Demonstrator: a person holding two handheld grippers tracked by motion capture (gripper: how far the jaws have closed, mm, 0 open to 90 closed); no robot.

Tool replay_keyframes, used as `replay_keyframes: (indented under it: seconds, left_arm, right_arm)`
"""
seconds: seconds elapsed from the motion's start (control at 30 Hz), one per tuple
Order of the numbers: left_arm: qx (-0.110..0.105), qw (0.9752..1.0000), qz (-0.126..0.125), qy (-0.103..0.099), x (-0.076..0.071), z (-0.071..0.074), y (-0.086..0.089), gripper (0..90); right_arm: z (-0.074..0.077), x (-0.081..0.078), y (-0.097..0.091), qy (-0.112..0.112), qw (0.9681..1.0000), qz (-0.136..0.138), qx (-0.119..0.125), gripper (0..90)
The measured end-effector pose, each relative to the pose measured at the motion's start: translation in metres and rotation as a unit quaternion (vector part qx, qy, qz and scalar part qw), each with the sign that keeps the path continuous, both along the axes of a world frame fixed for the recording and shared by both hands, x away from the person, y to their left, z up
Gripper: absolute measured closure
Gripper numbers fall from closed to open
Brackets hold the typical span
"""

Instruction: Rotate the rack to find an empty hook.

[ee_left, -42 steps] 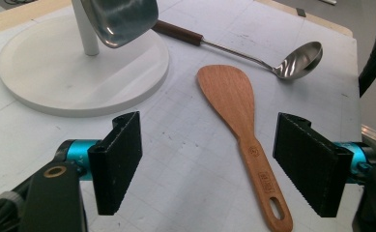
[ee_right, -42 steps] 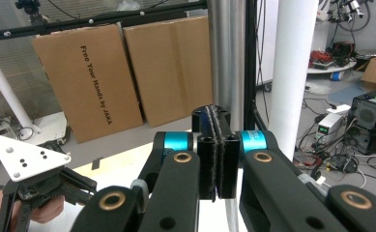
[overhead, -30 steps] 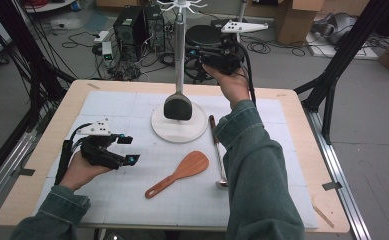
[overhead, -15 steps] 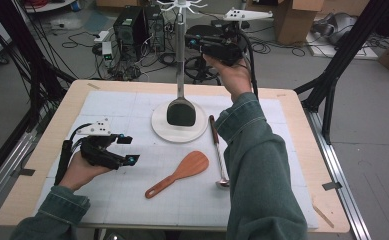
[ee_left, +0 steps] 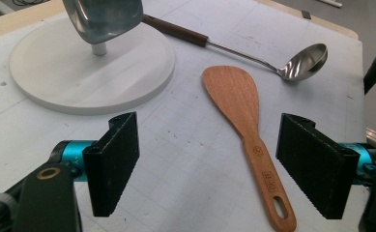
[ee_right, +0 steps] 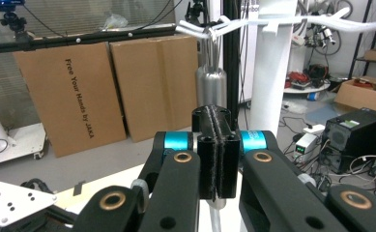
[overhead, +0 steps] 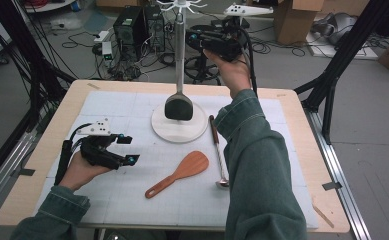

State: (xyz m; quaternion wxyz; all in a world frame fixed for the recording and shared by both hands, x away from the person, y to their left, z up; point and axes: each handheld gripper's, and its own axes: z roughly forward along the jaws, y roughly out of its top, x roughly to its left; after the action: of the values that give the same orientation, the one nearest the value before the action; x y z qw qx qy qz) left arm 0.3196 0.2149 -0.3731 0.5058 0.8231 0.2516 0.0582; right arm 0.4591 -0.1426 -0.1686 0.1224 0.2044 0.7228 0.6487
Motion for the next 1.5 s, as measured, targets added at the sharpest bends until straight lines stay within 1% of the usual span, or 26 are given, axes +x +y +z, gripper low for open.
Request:
replay_keyframes:
  seconds: [0.1,0.3,0.43,0.53,0.9,1.33,1.5]
  left_arm:
    - [0.001,1.0000,0.000,0.001,0.001,0.000,0.000,24.0]
    - [-0.001,1.0000,-0.001,0.000,0.000,0.000,0.001,24.0]
    - [-0.001,1.0000,0.002,0.000,0.000,0.000,0.002,24.0]
    - [0.000,1.0000,0.001,-0.001,-0.001,0.001,0.002,24.0]
    - [-0.001,1.0000,0.003,-0.001,-0.001,0.001,0.004,23.9]
    - [-0.004,1.0000,0.005,-0.001,-0.001,0.001,0.004,23.9]
    - [-0.004,1.0000,0.006,-0.003,-0.001,0.002,0.005,23.9]
  right_arm:
    - [0.005,0.001,0.001,-0.005,1.0000,-0.001,0.001,90.0]
    - [0.020,0.000,0.005,-0.015,0.9999,-0.002,0.002,90.0]
    - [0.026,-0.001,0.008,-0.019,0.9998,-0.002,0.002,90.0]
    - [0.028,-0.001,0.009,-0.021,0.9998,-0.003,0.007,90.0]
    - [0.030,-0.001,0.016,-0.021,0.9998,-0.004,0.005,90.0]
    - [0.031,-0.002,0.025,-0.023,0.9997,0.002,0.005,90.0]
    - [0.031,-0.002,0.024,-0.023,0.9997,0.003,0.004,90.0]
